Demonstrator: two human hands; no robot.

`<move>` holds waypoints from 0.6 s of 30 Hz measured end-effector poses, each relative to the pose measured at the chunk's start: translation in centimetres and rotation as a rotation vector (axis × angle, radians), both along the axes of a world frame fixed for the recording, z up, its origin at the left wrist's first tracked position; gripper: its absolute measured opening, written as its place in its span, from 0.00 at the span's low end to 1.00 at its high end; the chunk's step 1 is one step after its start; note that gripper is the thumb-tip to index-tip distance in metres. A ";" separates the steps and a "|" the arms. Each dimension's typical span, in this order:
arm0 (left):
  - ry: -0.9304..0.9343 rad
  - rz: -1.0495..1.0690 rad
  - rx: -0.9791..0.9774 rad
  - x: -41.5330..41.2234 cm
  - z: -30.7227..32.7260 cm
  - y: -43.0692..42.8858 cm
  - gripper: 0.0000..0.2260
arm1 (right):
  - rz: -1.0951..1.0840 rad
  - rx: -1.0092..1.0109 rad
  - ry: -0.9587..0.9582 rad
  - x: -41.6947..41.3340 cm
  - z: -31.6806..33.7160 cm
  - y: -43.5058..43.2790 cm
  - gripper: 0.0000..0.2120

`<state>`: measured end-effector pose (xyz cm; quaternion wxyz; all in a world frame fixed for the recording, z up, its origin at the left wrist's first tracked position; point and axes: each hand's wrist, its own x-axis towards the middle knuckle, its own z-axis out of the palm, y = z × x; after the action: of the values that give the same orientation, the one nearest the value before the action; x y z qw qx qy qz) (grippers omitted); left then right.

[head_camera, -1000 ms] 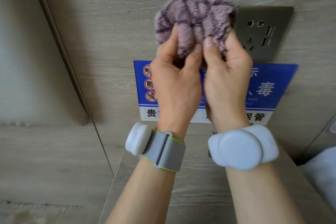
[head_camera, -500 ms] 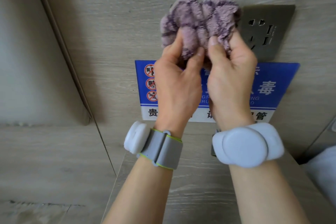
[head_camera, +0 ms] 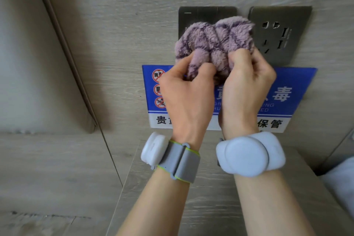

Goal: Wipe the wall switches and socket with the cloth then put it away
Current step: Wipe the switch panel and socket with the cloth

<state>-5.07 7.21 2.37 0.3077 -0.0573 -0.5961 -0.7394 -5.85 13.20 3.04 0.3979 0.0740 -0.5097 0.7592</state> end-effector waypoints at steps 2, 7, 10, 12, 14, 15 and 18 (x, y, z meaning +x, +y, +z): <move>-0.022 0.089 0.106 -0.2 0.2 -0.4 0.07 | 0.035 0.060 -0.033 0.0 -0.1 -0.4 0.20; 0.054 0.099 0.188 -0.3 0.3 -0.6 0.10 | 0.129 0.157 -0.041 0.2 -0.2 -0.8 0.08; 0.106 0.011 0.067 -0.1 0.5 -0.1 0.09 | 0.067 0.157 0.006 0.4 0.1 0.0 0.10; 0.133 -0.041 0.010 -0.3 0.6 -0.4 0.10 | 0.079 0.200 0.045 0.3 0.4 -0.1 0.10; 0.145 -0.051 -0.046 -0.6 0.6 -0.8 0.10 | 0.115 0.225 0.070 0.3 0.7 -0.6 0.12; 0.142 -0.034 -0.074 -0.7 0.6 -1.1 0.10 | 0.140 0.234 0.076 0.3 0.7 -0.9 0.14; 0.134 -0.001 -0.059 -1.3 0.2 -1.6 0.07 | 0.205 0.292 0.071 0.3 0.7 -1.4 0.16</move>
<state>-6.35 5.59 2.54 0.3448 -0.1159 -0.5955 -0.7163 -5.56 11.81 3.74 0.3214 0.2091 -0.5900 0.7106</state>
